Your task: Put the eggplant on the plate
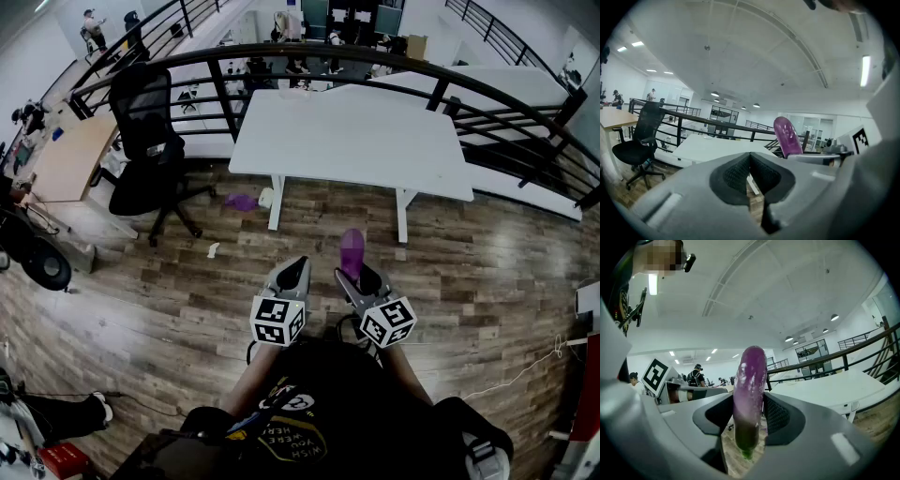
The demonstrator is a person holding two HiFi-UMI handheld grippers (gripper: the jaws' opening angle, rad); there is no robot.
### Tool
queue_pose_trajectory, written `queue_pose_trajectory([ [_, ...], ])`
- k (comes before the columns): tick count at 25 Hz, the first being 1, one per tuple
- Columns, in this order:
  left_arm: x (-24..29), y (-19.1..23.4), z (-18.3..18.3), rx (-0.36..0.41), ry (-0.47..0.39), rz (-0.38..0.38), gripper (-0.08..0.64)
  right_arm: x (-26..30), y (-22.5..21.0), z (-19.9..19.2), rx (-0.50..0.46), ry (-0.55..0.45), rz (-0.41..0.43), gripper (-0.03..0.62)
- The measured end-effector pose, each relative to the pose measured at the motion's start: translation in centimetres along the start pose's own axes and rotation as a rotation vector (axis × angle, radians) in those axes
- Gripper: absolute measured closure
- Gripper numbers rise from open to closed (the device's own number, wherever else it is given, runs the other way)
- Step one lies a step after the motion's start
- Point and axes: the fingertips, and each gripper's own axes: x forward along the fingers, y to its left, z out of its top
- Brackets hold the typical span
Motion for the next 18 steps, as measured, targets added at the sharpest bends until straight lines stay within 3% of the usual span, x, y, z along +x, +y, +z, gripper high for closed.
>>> queue_pose_trajectory([
  [18,0.3,3.2,-0.2,-0.021,0.017,-0.021,0.555,3.6,0.5,-0.7,0.043,-0.009,-0.012,0.391],
])
